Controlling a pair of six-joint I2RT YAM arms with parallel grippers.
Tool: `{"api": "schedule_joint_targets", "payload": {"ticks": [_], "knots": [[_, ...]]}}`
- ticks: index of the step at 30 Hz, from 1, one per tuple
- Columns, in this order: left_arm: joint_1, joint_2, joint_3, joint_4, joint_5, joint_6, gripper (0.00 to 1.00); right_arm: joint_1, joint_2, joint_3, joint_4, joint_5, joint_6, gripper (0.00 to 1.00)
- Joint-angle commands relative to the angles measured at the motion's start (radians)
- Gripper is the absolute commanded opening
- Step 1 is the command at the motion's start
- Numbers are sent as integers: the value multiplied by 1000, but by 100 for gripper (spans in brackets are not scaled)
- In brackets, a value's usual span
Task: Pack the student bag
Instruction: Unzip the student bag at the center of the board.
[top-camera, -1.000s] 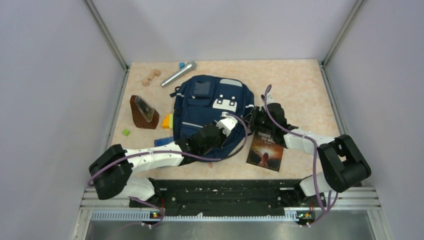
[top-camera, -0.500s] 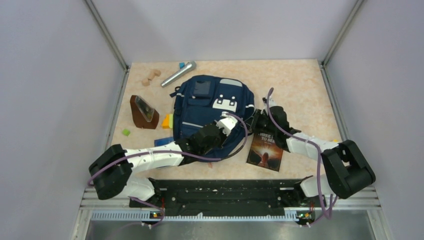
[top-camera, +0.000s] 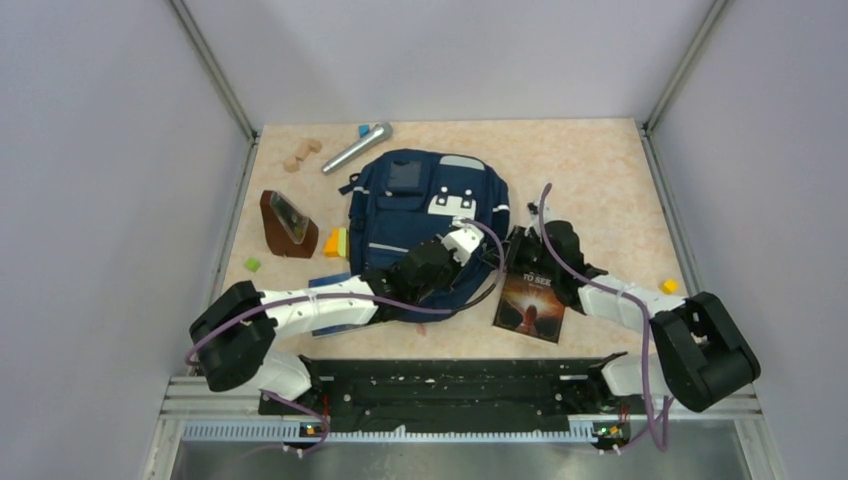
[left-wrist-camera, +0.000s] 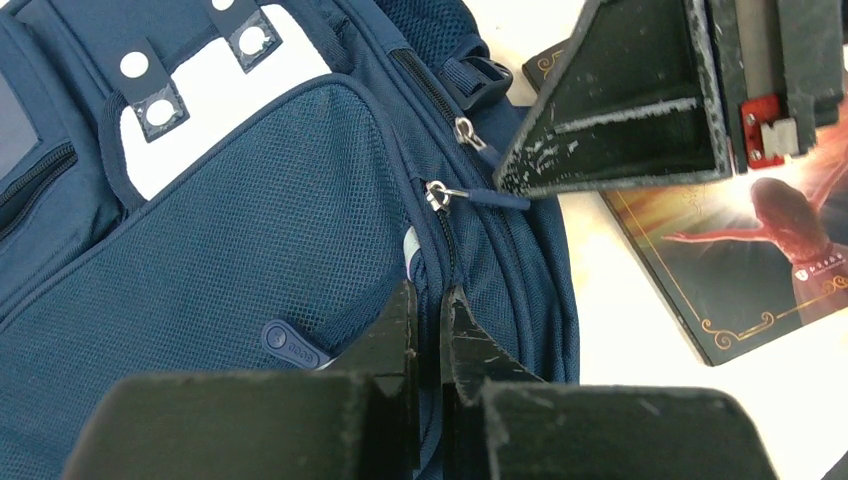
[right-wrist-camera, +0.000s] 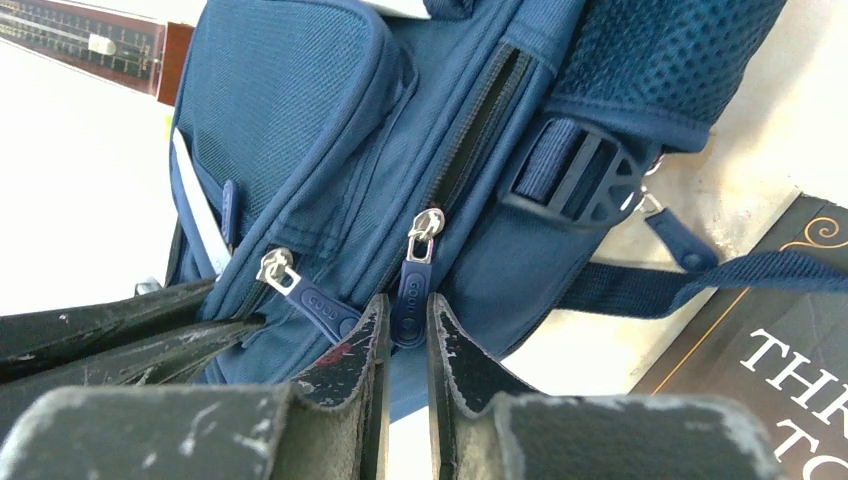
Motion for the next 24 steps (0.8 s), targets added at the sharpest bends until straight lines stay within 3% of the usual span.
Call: {"api": "schedule_joint_targets", "payload": {"ticks": [1, 24], "knots": [[12, 35, 115, 86, -56, 0, 0, 11, -48, -20, 14, -56, 11, 0], [19, 308, 437, 77, -92, 1, 0, 33, -149, -79, 17, -59, 24, 0]]}}
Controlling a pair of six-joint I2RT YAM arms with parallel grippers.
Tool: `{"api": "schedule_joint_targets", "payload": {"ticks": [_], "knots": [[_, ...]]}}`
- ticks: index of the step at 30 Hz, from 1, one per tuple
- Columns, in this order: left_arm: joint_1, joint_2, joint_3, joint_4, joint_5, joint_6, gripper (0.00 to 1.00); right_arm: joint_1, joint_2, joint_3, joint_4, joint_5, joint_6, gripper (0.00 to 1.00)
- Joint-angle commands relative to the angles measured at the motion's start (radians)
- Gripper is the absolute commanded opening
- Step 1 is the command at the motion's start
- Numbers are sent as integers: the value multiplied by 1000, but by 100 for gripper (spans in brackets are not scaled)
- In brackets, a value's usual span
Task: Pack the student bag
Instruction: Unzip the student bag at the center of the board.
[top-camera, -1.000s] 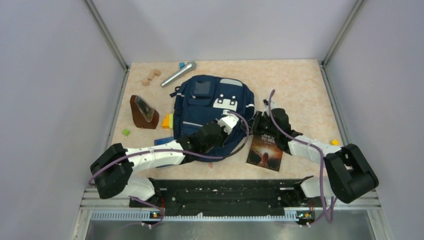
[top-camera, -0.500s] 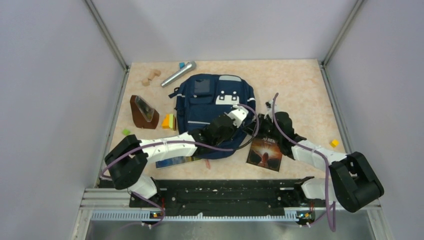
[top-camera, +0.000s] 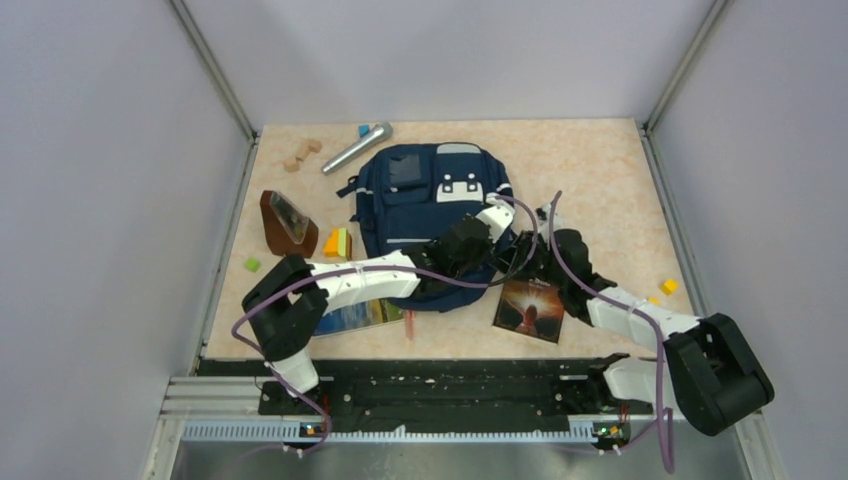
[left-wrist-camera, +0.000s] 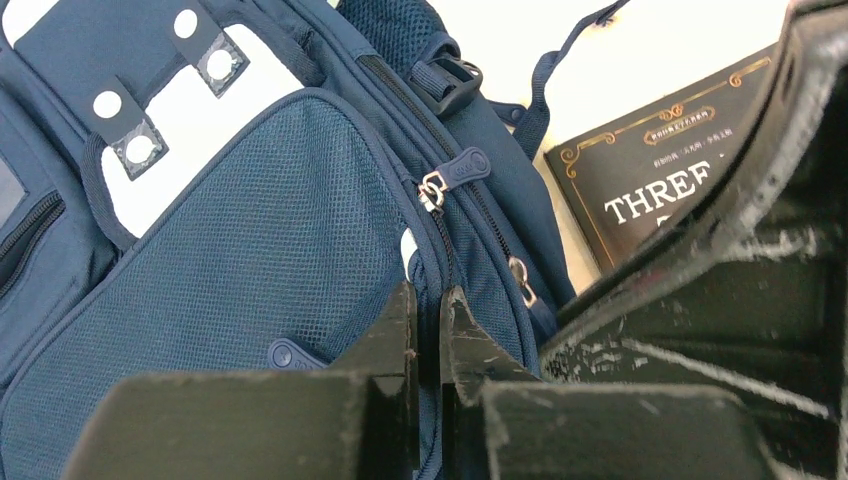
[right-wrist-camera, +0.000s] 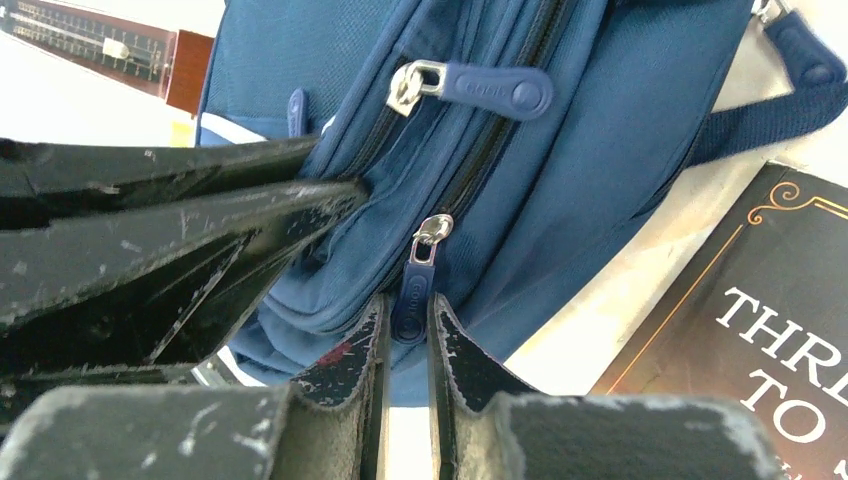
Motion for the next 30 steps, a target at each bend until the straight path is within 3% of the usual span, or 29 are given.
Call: {"api": "schedule_joint_targets", "payload": {"ticks": [1, 18, 19, 25, 30], "knots": [[18, 42, 122, 187, -19, 8, 0, 37, -38, -12, 23, -70, 20, 0], [59, 147, 208, 311, 12, -123, 0, 119, -78, -64, 61, 8, 71, 0], [59, 141, 198, 312, 12, -124, 2, 120, -81, -63, 58, 16, 68, 0], [59, 19, 43, 356, 5, -71, 36, 120, -112, -56, 29, 69, 62, 0], [58, -94, -93, 336, -144, 11, 61, 120, -122, -56, 17, 77, 60, 0]]}}
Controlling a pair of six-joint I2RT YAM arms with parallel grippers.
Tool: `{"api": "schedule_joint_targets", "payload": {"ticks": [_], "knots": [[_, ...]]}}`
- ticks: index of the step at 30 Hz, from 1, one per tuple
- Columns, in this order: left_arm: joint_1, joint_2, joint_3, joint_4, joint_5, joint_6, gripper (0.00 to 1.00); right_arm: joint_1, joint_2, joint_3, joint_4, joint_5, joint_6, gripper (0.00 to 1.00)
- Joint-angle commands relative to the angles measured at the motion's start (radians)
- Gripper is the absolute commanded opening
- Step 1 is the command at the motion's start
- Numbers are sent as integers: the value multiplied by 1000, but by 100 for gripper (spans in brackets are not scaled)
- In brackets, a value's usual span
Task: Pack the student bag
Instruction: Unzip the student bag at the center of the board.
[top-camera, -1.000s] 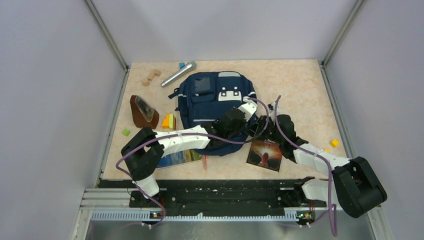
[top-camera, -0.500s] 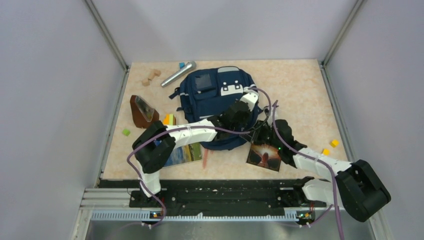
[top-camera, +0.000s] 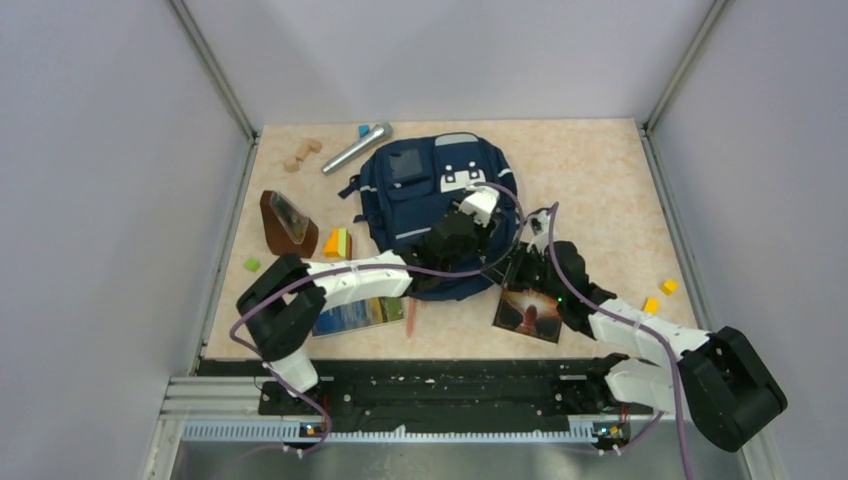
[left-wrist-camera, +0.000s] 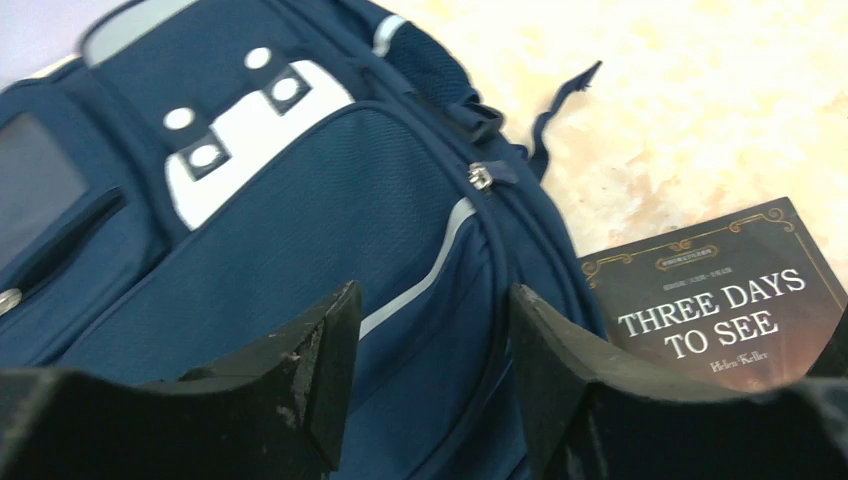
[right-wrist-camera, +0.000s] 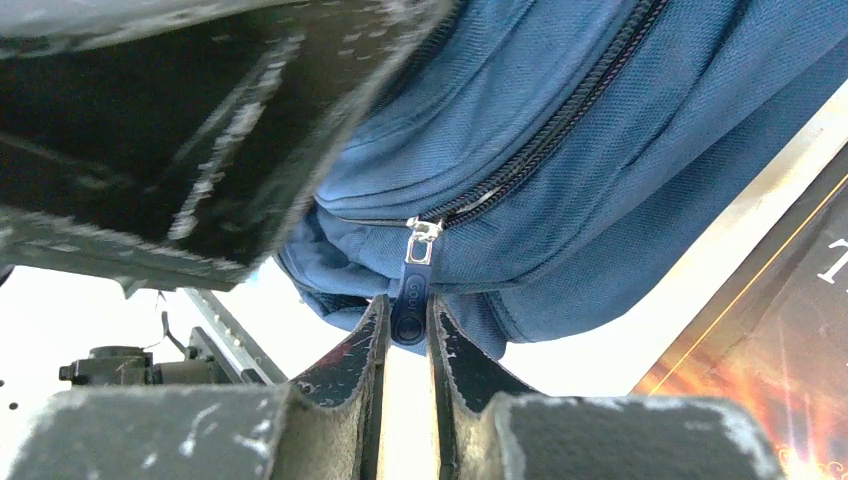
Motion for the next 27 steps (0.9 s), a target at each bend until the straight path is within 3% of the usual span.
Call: {"api": "schedule_joint_targets", "payload": {"ticks": [1, 7, 16, 19, 27], "knots": [[8, -163, -106, 93, -144, 99, 65, 14, -33, -4, 12, 7, 0, 0], [8, -314, -240, 11, -51, 181, 78, 14, -33, -2, 14, 2, 0, 0], [75, -464, -397, -113, 39, 303, 81, 14, -68, -9, -12, 10, -4, 0], [130, -480, -385, -188, 131, 282, 81, 14, -72, -4, -18, 6, -5, 0], [145, -465, -395, -188, 123, 322, 81, 14, -81, 3, -34, 8, -14, 0]]}}
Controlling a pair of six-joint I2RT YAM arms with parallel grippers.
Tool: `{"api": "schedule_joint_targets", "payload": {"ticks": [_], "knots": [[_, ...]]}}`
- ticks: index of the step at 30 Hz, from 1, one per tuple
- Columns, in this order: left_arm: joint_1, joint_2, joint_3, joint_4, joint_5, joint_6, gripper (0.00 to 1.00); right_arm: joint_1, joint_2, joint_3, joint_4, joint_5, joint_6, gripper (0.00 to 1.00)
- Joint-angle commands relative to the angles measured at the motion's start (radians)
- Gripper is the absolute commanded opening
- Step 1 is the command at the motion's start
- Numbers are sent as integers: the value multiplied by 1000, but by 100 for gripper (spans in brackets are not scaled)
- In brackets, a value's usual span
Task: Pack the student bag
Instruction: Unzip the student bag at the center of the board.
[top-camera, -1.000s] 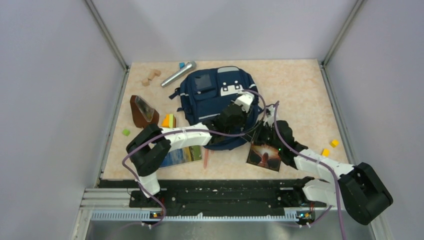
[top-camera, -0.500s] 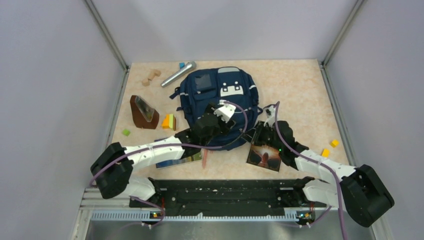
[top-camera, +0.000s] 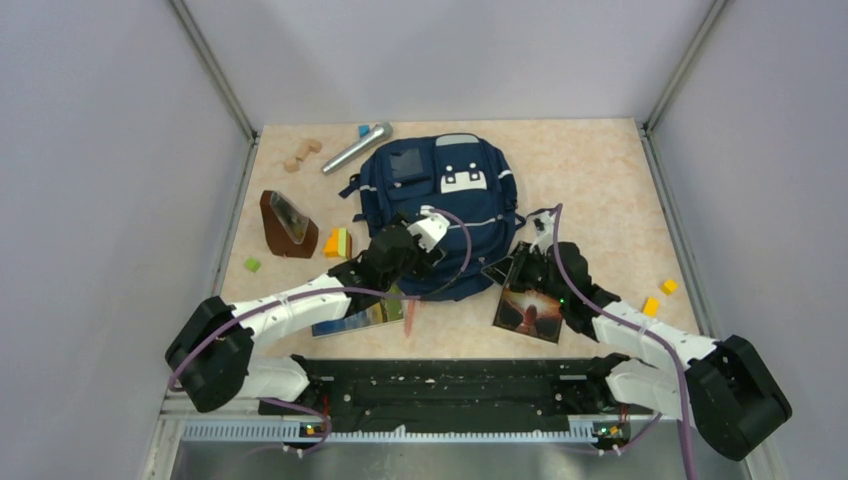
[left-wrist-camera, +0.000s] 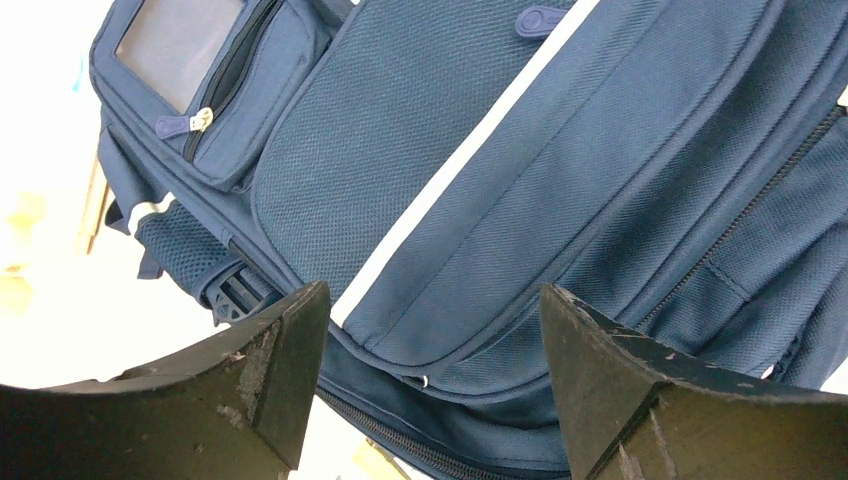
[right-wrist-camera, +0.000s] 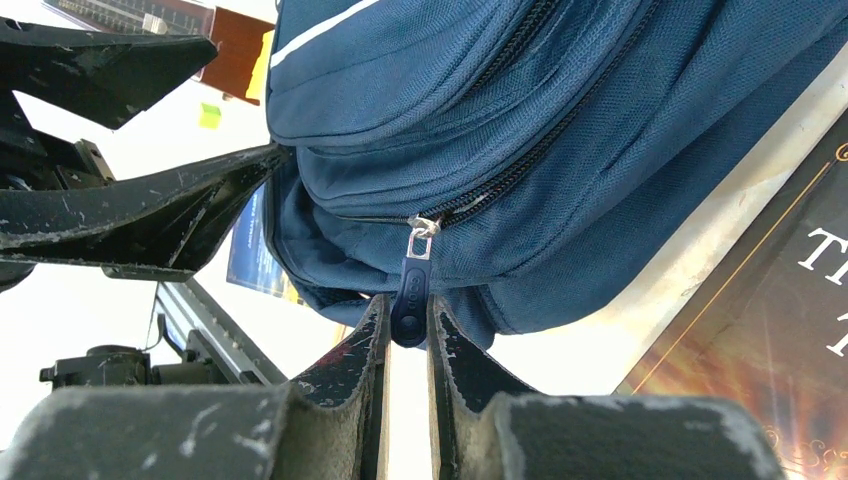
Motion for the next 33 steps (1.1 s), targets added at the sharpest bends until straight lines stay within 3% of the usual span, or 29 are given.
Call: {"api": "schedule_joint_targets", "payload": {"ticks": [1, 7, 15, 17, 20, 26, 33], "knots": [[6, -19, -2, -2, 51, 32, 81, 12, -31, 4, 18, -10, -10, 0], [12, -5, -8, -9, 109, 24, 81, 12, -27, 6, 15, -10, -11, 0], [13, 90, 16, 12, 0, 31, 77, 12, -26, 7, 19, -12, -13, 0], [14, 110, 36, -4, -23, 19, 67, 12, -26, 6, 17, -11, -14, 0], [13, 127, 57, -10, -45, 15, 40, 12, -28, 9, 11, -7, -16, 0], [12, 120, 64, 6, -19, 17, 2, 12, -28, 15, -5, 8, -27, 0], [12, 78, 76, 9, 74, 5, 0, 12, -40, 53, -64, 41, -65, 0]]}}
